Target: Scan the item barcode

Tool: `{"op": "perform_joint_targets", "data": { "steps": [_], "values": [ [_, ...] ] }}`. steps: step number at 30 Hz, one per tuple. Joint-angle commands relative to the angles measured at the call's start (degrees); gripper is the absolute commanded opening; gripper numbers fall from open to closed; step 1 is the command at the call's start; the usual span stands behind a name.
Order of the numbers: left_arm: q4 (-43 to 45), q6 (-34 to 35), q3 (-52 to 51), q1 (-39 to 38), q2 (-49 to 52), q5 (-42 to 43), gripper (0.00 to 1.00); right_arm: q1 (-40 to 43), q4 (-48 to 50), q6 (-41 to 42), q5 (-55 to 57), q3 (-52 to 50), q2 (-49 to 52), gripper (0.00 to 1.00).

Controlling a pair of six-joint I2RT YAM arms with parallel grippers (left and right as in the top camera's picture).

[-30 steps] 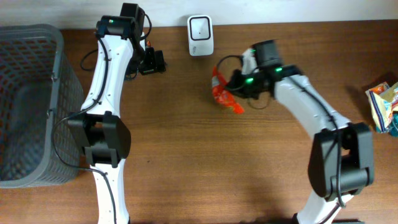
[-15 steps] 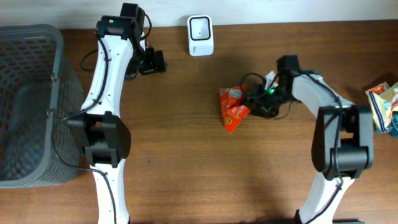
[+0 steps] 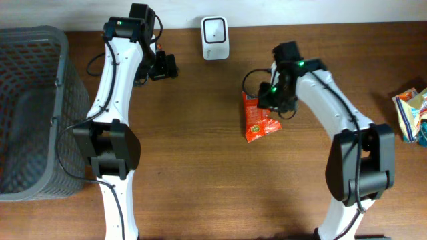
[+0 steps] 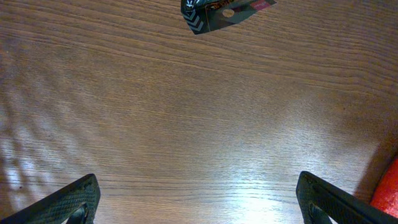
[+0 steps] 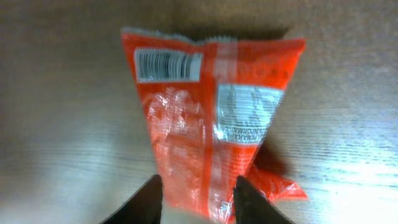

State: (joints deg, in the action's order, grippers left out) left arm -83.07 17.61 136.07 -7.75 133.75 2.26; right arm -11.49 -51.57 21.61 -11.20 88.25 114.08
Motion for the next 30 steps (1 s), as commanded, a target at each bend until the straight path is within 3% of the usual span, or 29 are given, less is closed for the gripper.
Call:
{"op": "perform_joint_targets", "data": {
  "steps": [1,3,5,8,10,11,12,13,15,16,21,24,27,28,30],
  "values": [
    [0.07,-0.31,-0.28,-0.07,-0.57,-0.59,0.99,-0.63,6.51,6.21,7.30,-6.21,2.73,0.25],
    [0.09,-0.31,-0.28,-0.07,-0.57,-0.59,0.99,-0.44,8.55,6.38,8.87,-8.24,4.15,0.15],
    [0.09,-0.31,-0.28,-0.07,-0.59,-0.59,0.99,-0.46,7.26,6.34,10.25,-7.69,3.69,0.15],
    [0.07,-0.31,-0.28,-0.07,-0.59,-0.59,0.99,-0.46,-2.23,5.64,12.46,-0.74,1.25,0.25],
    [0.09,-0.31,-0.28,-0.07,-0.57,-0.59,0.99,-0.57,-10.36,4.02,13.16,5.57,-0.04,0.39],
    [0.09,-0.31,-0.28,-0.07,-0.57,-0.59,0.99,-0.85,-14.12,3.69,13.18,8.52,-0.07,0.61],
    [0.09,-0.31,-0.28,-0.07,-0.57,-0.59,0.99,-1.11,-15.72,3.72,13.05,9.49,-0.07,0.69],
    [0.09,-0.31,-0.28,-0.07,-0.57,-0.59,0.99,-1.66,-16.83,3.72,12.37,9.46,-0.04,0.69],
    [0.09,-0.31,-0.28,-0.07,-0.57,-0.59,0.99,-2.82,-16.26,3.74,9.68,8.22,0.87,0.52],
    [0.09,-0.31,-0.28,-0.07,-0.57,-0.59,0.99,-3.56,-14.75,3.74,9.09,7.08,1.53,0.49],
    [0.07,-0.31,-0.28,-0.07,-0.57,-0.59,0.99,-6.12,-3.61,6.32,8.85,-3.91,4.94,0.43],
    [0.09,-0.31,-0.28,-0.07,-0.57,-0.59,0.99,-5.42,-3.21,6.58,9.60,-4.33,5.22,0.36],
    [0.07,-0.31,-0.28,-0.07,-0.57,-0.59,0.99,-4.72,-7.76,6.29,11.34,-1.01,5.16,0.50],
    [0.07,-0.31,-0.28,-0.07,-0.57,-0.59,0.99,-4.26,-11.85,5.60,11.45,2.08,5.16,0.67],
    [0.09,-0.31,-0.28,-0.07,-0.57,-0.59,0.99,-4.09,-18.10,3.48,11.32,7.58,5.16,0.82]
  ]
}}
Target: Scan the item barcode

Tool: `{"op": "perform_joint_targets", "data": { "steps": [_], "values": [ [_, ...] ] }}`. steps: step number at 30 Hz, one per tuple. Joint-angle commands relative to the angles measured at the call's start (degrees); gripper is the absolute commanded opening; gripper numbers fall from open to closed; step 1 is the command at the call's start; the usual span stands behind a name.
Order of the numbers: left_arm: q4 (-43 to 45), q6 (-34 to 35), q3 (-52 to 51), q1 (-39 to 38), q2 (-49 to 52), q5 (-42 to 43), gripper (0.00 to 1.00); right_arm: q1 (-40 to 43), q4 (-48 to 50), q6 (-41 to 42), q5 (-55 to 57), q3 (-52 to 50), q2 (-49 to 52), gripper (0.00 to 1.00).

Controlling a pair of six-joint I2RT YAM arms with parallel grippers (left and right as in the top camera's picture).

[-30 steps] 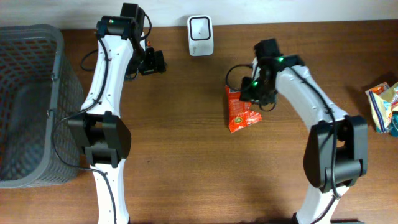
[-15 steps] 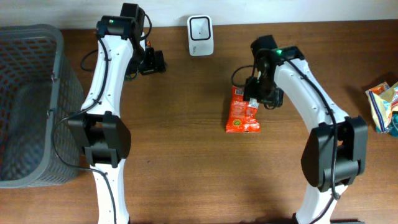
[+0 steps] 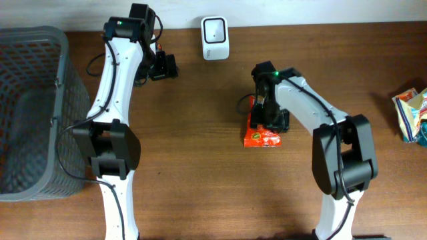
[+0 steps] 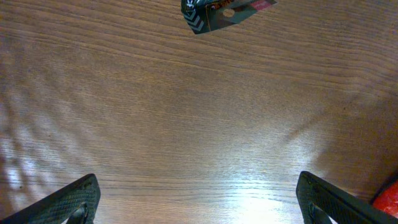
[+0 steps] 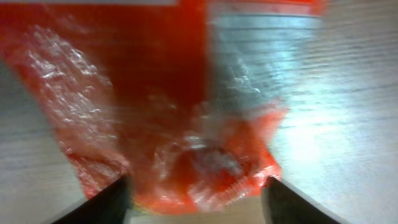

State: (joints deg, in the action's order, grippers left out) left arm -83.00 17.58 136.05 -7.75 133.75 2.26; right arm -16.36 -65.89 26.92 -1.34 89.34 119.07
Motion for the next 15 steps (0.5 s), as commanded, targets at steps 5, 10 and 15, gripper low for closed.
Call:
{"op": "perform_joint_targets", "data": {
  "steps": [5,10,15],
  "values": [
    [0.02,-0.28,-0.26,-0.04,-0.57,-0.59,0.99,-1.88,-0.63,-9.66,-6.60,7.69,0.31,0.96],
    [0.02,-0.28,-0.26,-0.07,-0.59,-0.59,0.99,-8.85,6.12,-4.72,5.95,5.42,0.37,0.96],
    [0.00,-0.28,-0.26,-0.07,-0.59,-0.59,0.99,-10.99,7.39,8.92,18.12,2.25,0.37,0.95]
  ]
}}
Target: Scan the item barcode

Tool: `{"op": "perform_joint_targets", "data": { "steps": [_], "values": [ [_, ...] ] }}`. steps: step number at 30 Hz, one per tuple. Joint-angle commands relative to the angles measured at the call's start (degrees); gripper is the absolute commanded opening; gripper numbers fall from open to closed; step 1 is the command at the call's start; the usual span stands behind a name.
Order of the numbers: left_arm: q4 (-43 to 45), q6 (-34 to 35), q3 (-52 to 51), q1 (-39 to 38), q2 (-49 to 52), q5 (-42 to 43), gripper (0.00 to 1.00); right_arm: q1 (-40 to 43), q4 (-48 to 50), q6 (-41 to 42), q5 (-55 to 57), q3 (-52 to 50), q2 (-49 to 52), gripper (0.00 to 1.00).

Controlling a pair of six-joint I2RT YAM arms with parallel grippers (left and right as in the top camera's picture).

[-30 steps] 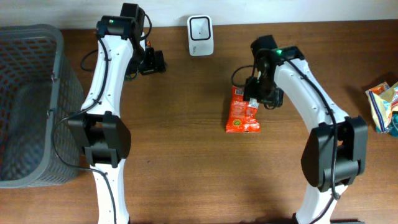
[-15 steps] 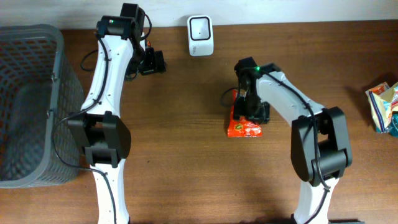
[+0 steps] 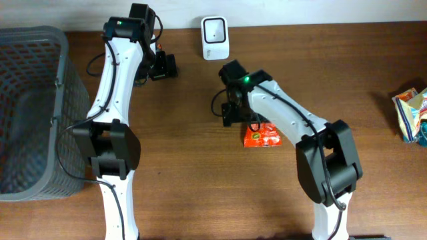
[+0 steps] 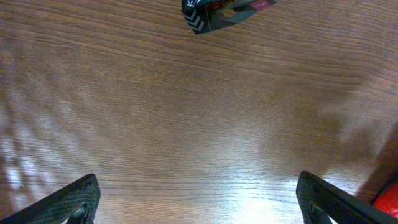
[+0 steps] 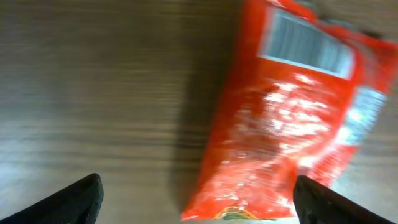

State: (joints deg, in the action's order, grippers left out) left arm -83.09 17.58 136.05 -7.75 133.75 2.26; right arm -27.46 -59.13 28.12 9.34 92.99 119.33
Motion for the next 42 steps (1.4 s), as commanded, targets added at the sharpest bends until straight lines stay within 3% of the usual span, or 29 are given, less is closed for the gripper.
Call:
{"op": "perform_joint_targets", "data": {
  "steps": [1,5,9,13,21,27,35,36,38,42],
  "values": [
    [0.09,-0.28,-0.26,-0.07,-0.57,-0.59,0.99,0.09,1.25,8.76,7.43,-1.95,0.11,0.94],
    [0.09,-0.28,-0.26,-0.07,-0.57,-0.59,0.99,0.09,5.38,8.90,7.45,-5.01,0.11,0.86],
    [0.09,-0.28,-0.26,-0.07,-0.57,-0.59,0.99,0.15,5.77,9.70,8.17,-5.49,0.11,0.60],
    [0.11,-0.28,-0.26,-0.07,-0.59,-0.59,0.99,0.15,5.81,10.14,11.30,-5.49,0.11,0.45],
    [0.11,-0.28,-0.26,-0.07,-0.57,-0.59,0.99,0.15,10.78,12.90,11.28,-10.86,0.11,0.48],
    [0.09,-0.28,-0.26,-0.07,-0.57,-0.59,0.99,0.20,6.08,12.85,10.67,-5.51,-0.37,0.21],
    [0.11,-0.28,-0.26,-0.07,-0.57,-0.59,0.99,0.20,1.07,3.61,-6.49,8.15,-0.74,0.14],
    [0.11,-0.28,-0.26,-0.04,-0.59,-0.59,0.99,0.20,-1.07,3.61,-3.37,8.17,-0.72,0.31],
    [0.09,-0.28,-0.26,0.00,-0.59,-0.59,0.99,0.20,-4.66,3.63,2.60,8.15,-0.72,0.41],
    [0.11,-0.28,-0.26,-0.11,-0.59,-0.59,0.99,0.15,-5.29,5.57,4.37,2.78,-0.68,0.48]
  ]
}}
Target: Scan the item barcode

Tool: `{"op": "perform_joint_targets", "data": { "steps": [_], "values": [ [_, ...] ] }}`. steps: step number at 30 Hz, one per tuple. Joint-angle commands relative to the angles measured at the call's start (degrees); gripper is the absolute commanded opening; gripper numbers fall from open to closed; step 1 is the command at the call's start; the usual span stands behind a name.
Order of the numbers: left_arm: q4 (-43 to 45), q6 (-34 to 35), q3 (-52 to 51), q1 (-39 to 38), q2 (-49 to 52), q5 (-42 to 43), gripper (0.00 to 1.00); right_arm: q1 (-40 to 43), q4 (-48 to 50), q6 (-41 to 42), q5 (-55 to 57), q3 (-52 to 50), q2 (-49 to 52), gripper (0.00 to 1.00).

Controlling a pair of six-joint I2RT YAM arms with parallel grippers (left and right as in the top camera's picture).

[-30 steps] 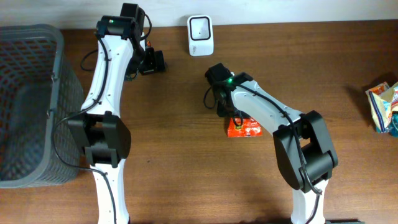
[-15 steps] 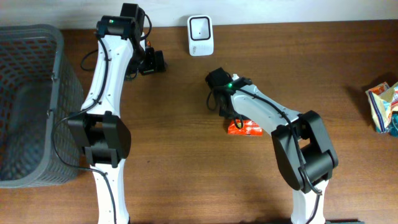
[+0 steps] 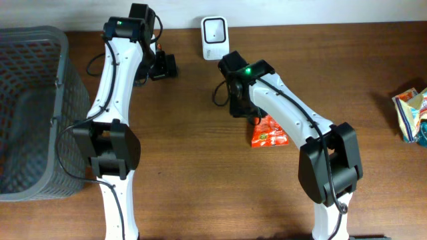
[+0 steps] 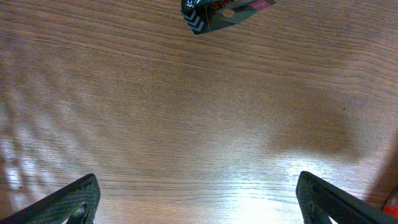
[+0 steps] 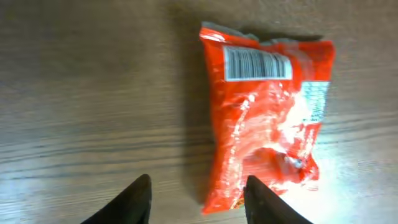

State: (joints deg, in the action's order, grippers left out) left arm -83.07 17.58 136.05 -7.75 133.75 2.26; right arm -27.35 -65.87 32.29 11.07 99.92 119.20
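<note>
The red snack packet (image 5: 267, 118) lies flat on the wooden table, its white barcode (image 5: 257, 63) facing up at the far end. In the overhead view the red packet (image 3: 268, 131) sits just right of my right gripper (image 3: 239, 100). That right gripper (image 5: 199, 202) hangs open above the table, with the packet's near left corner under its right finger (image 5: 264, 200). The white scanner (image 3: 215, 29) stands at the table's back edge. My left gripper (image 4: 199, 205) is wide open over bare wood, back left near the scanner.
A grey mesh basket (image 3: 33, 113) fills the left side. A colourful packet (image 3: 412, 113) lies at the right edge. A dark packet (image 4: 217, 12) shows at the top of the left wrist view. The table (image 3: 187, 187) is brown wood.
My right gripper's jaws stand narrower than before, and it sits slightly nearer the scanner. The red packet lies a little further right and straighter, barcode end away from the wrist camera. The left arm is unchanged.
First my right gripper hung over the red packet with its jaws narrow round the near end. Then it was low on the packet with jaws wide. Then it stood left of the packet, wide open. Now the packet lies free, barcode up. The left arm stayed put.
</note>
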Motion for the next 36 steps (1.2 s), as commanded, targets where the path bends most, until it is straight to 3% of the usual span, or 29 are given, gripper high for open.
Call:
{"op": "perform_joint_targets", "data": {
  "steps": [1,3,5,8,11,13,14,19,22,29,32,36],
  "values": [
    [0.09,-0.28,-0.26,-0.11,-0.57,-0.59,0.99,0.07,4.66,2.73,3.19,-7.89,-0.52,0.50],
    [0.09,-0.28,-0.26,-0.04,-0.57,-0.59,0.99,0.42,10.60,2.67,3.17,-12.55,-0.52,0.58],
    [0.09,-0.28,-0.26,0.04,-0.59,-0.59,0.99,1.64,15.32,2.64,4.09,-16.83,-0.52,0.58],
    [0.09,-0.28,-0.26,-0.07,-0.57,-0.59,0.99,2.89,15.15,2.64,4.42,-16.55,-0.55,0.32],
    [0.07,-0.28,-0.26,-0.07,-0.59,-0.59,0.99,3.39,13.68,2.64,3.89,-15.34,-0.55,0.21],
    [0.09,-0.28,-0.26,-0.07,-0.57,-0.59,0.99,3.39,11.34,2.62,4.00,-12.79,-0.55,0.08],
    [0.09,-0.28,-0.26,-0.04,-0.59,-0.59,0.99,3.39,10.58,2.43,4.00,-11.85,-0.55,0.04],
    [0.09,-0.28,-0.26,-0.07,-0.59,-0.59,0.99,3.39,6.40,-0.11,3.98,-8.94,-0.55,0.04],
    [0.09,-0.28,-0.26,-0.07,-0.57,-0.59,0.99,3.39,6.43,-7.13,1.68,-8.94,-0.55,0.51],
    [0.09,-0.28,-0.26,-0.07,-0.57,-0.59,0.99,3.39,9.90,-8.09,1.14,-13.51,-0.39,0.54],
    [0.09,-0.28,-0.26,-0.07,-0.59,-0.59,0.99,3.39,13.46,-8.02,1.16,-15.76,-0.17,0.43],
    [0.09,-0.28,-0.26,-0.07,-0.59,-0.59,0.99,3.39,13.94,-7.85,1.14,-15.34,0.11,0.04]
  ]
}}
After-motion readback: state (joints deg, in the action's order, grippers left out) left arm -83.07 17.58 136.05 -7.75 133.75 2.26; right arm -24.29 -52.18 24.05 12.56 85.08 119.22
